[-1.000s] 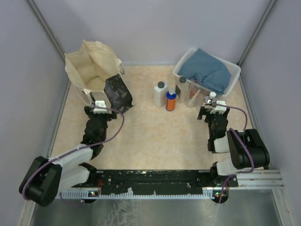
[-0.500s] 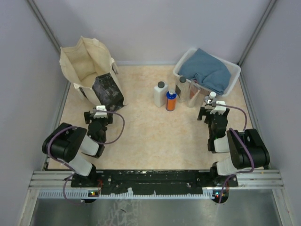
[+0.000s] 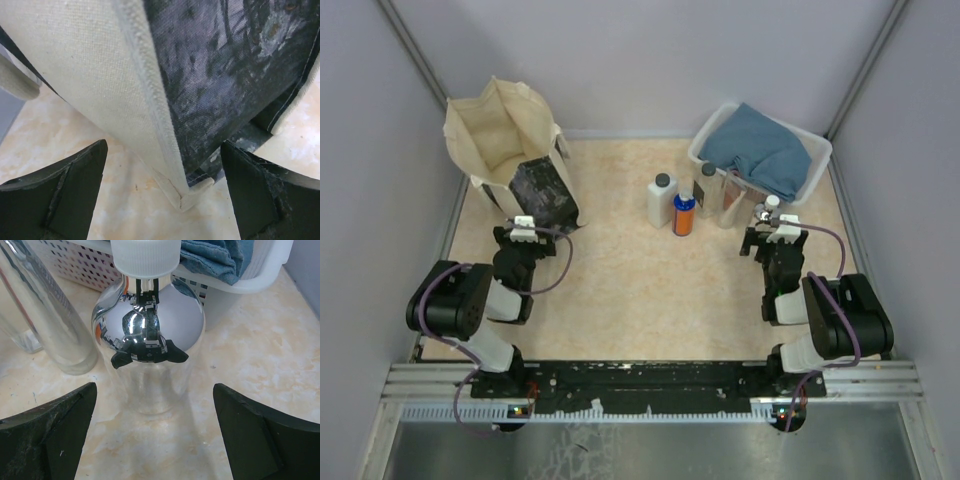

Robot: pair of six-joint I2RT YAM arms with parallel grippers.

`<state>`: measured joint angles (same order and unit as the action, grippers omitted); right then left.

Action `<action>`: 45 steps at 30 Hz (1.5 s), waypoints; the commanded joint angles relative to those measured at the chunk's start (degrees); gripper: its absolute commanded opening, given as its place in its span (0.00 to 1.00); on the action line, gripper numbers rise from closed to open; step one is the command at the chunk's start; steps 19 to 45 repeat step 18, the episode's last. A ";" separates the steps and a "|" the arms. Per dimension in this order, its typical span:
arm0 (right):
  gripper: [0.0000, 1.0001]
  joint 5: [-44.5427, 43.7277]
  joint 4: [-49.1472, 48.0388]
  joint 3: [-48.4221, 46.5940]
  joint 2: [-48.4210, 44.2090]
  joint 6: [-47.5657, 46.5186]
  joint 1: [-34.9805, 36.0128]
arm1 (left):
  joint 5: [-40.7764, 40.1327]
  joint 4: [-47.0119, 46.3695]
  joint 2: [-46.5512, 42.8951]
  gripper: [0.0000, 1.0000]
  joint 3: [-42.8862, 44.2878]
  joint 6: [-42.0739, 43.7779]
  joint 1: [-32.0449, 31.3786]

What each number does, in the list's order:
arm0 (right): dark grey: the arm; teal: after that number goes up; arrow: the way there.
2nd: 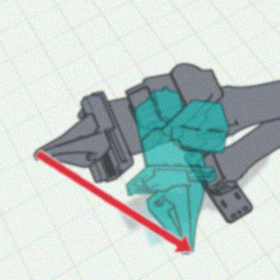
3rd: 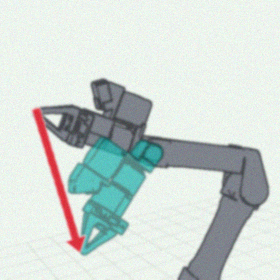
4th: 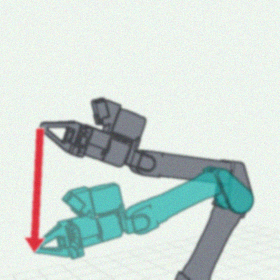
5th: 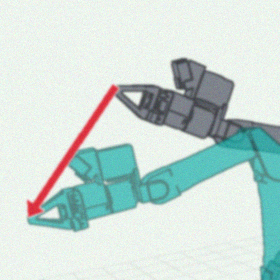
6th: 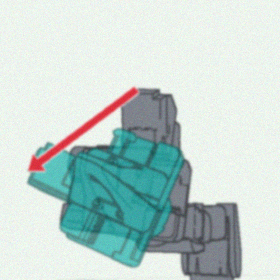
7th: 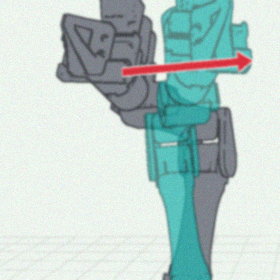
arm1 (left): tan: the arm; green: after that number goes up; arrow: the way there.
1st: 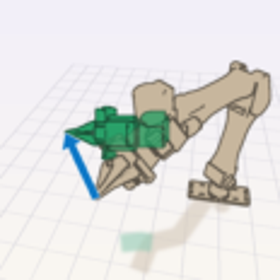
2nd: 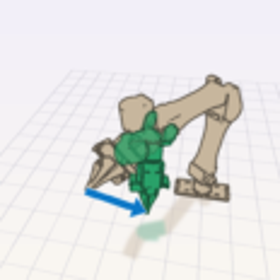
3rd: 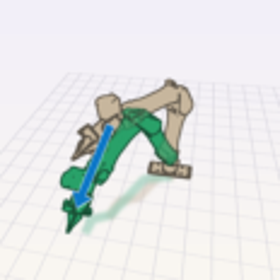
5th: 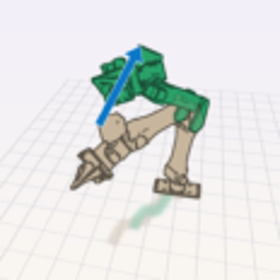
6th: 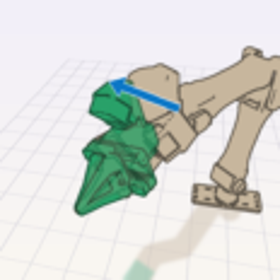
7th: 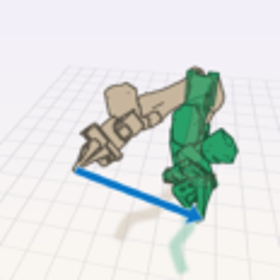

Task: Take the personal care products out of the canvas bag
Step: Reset both arms

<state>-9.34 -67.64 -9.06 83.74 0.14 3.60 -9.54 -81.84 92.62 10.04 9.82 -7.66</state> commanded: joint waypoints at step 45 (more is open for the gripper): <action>0.99 -0.28 -1.97 -1.38 -0.80 -0.24 -0.17 | 1.81 5.71 -1.04 1.00 2.70 -4.13 1.49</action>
